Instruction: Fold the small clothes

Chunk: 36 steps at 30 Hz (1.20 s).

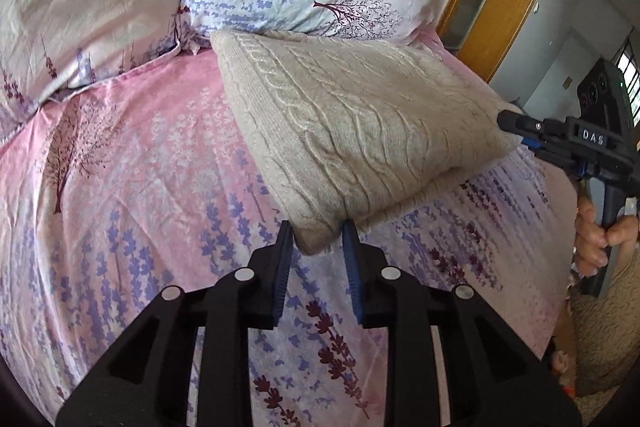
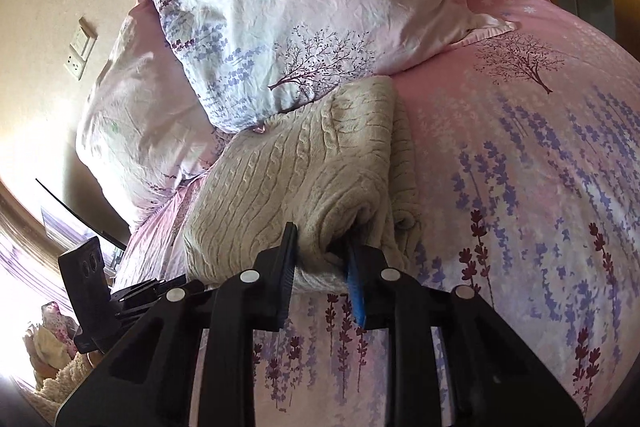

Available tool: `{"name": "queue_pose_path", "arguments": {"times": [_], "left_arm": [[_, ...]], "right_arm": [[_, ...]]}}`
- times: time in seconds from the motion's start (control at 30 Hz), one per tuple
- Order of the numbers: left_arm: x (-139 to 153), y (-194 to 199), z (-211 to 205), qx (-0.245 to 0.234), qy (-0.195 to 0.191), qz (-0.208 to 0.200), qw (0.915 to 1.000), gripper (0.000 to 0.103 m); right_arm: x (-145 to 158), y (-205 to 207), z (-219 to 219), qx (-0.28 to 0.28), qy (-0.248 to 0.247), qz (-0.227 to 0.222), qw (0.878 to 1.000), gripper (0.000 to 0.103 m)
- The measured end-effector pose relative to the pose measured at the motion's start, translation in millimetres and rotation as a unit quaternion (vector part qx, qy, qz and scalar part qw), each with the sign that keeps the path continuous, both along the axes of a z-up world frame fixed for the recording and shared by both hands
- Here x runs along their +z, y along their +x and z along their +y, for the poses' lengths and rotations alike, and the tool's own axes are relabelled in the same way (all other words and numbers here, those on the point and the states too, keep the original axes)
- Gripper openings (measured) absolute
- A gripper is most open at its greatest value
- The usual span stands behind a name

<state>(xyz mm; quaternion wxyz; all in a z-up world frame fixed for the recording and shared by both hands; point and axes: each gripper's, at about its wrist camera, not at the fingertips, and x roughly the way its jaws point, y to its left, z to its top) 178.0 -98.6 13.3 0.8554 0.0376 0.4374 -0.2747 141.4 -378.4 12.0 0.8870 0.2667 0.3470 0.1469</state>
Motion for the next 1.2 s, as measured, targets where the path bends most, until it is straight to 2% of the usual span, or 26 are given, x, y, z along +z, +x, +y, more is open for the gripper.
{"name": "queue_pose_path", "arguments": {"times": [0.2, 0.23, 0.27, 0.37, 0.43, 0.47, 0.53, 0.63, 0.7, 0.83, 0.9, 0.93, 0.97, 1.0, 1.03, 1.07, 1.2], "left_arm": [[-4.3, -6.2, -15.7, 0.001, 0.079, -0.047, 0.9958, 0.03], [-5.0, -5.8, -16.6, 0.0, 0.081, -0.049, 0.9955, 0.026], [-4.9, -2.9, -15.3, 0.002, 0.072, -0.044, 0.9964, 0.017], [-0.6, 10.6, 3.6, 0.031, 0.001, -0.005, 0.9995, 0.013], [2.2, 13.4, 20.8, 0.048, -0.048, 0.009, 0.9977, 0.013], [2.5, 14.6, 26.4, 0.053, -0.06, 0.012, 0.9967, 0.012], [1.0, 12.5, 31.4, 0.056, -0.072, 0.018, 0.9957, 0.012], [-3.3, 10.0, 34.3, 0.06, -0.076, 0.026, 0.995, 0.012], [-6.6, 10.1, 35.6, 0.061, -0.078, 0.038, 0.9943, 0.012], [-6.0, 3.3, 31.3, 0.044, -0.07, 0.034, 0.996, 0.012], [-0.1, -4.0, 32.1, 0.035, -0.073, 0.024, 0.9965, 0.015], [3.4, -8.7, 34.7, 0.031, -0.078, 0.019, 0.9963, 0.023], [7.4, -10.9, 39.4, 0.03, -0.088, 0.016, 0.9956, 0.038], [11.7, -12.3, 44.1, 0.034, -0.097, 0.012, 0.9946, 0.044], [15.8, -12.1, 49.1, 0.041, -0.109, 0.01, 0.9931, 0.053], [18.7, -9.5, 53.6, 0.047, -0.123, 0.012, 0.9913, 0.057], [15.7, 14.9, 57.1, 0.071, -0.156, 0.052, 0.9838, 0.061]], "right_arm": [[-1.5, 0.7, 1.5, 0.001, 0.0, 0.002, 1.0, 0.027], [-2.4, 1.1, 2.8, 0.0, -0.003, 0.001, 1.0, 0.027], [-3.0, 1.4, 4.3, -0.002, -0.01, 0.0, 1.0, 0.022], [5.2, -5.3, 5.7, -0.014, -0.024, -0.026, 0.999, 0.013], [15.6, -16.0, 0.4, -0.024, -0.017, -0.058, 0.998, 0.012], [19.1, -20.0, -1.7, -0.026, -0.018, -0.064, 0.997, 0.011], [15.5, -20.6, -1.4, -0.03, -0.042, -0.047, 0.998, 0.011], [-12.1, -14.4, 0.5, -0.037, -0.072, 0.013, 0.997, 0.01], [-29.3, -8.6, -0.2, -0.038, -0.067, 0.041, 0.996, 0.01], [-27.5, -5.4, -0.5, -0.025, -0.064, 0.041, 0.997, 0.012], [-19.9, -8.5, -4.8, -0.021, -0.05, 0.033, 0.998, 0.021], [-15.9, -9.7, -8.7, -0.022, -0.039, 0.03, 0.999, 0.036], [-11.8, -9.6, -14.8, -0.025, -0.022, 0.022, 0.999, 0.052], [-7.3, -8.2, -21.5, -0.03, -0.004, 0.014, 0.999, 0.057], [-3.8, -4.5, -26.4, -0.033, 0.011, 0.01, 0.999, 0.059], [0.2, 2.5, -30.5, -0.033, 0.028, 0.008, 0.999, 0.059], [5.4, 47.8, -35.5, -0.047, 0.053, 0.024, 0.997, 0.059]]}}
